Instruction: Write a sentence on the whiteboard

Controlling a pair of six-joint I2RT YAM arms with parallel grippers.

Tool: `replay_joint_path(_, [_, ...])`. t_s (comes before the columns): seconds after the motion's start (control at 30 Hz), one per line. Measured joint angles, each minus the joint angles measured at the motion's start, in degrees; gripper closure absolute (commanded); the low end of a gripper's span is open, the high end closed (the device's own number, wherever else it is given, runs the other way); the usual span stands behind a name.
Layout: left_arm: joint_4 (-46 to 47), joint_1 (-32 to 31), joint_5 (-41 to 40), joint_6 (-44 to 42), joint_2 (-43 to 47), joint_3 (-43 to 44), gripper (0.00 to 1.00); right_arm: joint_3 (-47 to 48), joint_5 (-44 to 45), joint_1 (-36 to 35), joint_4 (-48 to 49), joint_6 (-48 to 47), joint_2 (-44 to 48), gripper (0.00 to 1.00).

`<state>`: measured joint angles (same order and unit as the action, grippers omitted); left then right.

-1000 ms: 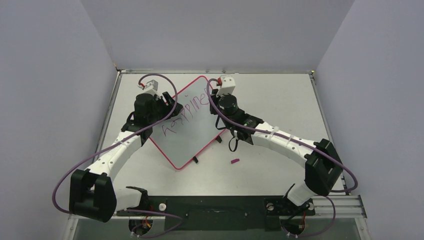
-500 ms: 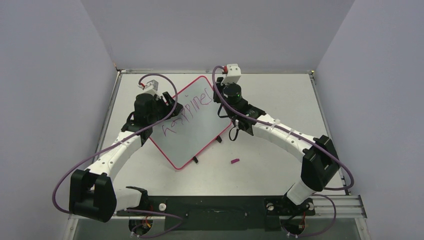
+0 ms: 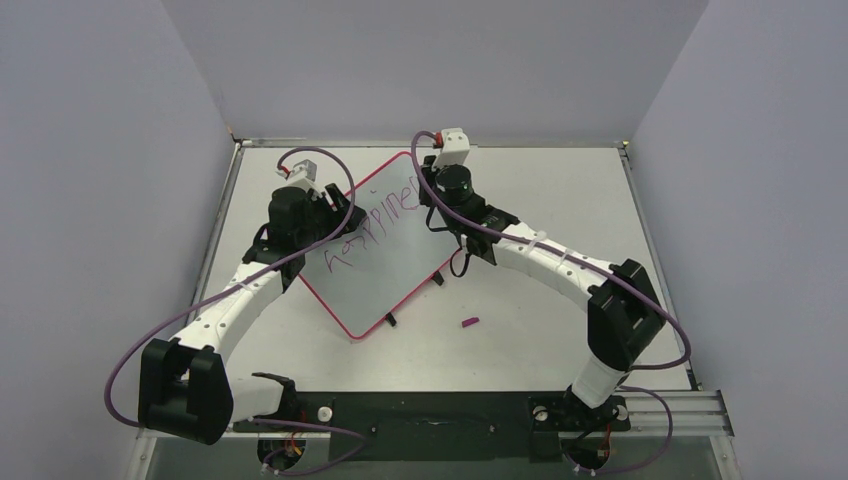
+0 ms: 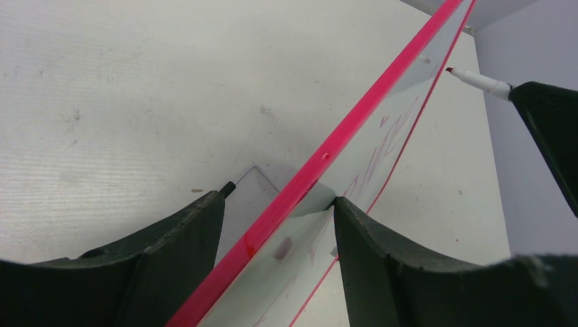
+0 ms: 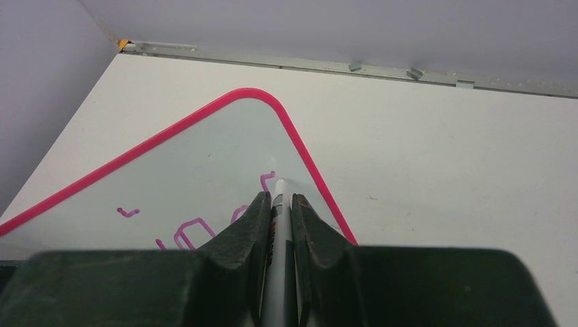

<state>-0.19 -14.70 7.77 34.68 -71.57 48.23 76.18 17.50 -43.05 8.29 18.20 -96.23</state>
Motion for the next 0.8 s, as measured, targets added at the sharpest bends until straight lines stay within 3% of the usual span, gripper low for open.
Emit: replay_joint_path(0.8, [0.0, 0.0, 0.0, 0.0, 0.0, 0.0, 0.53, 1.9, -0.7, 1.1, -0.7, -1.0, -2.0, 1.00])
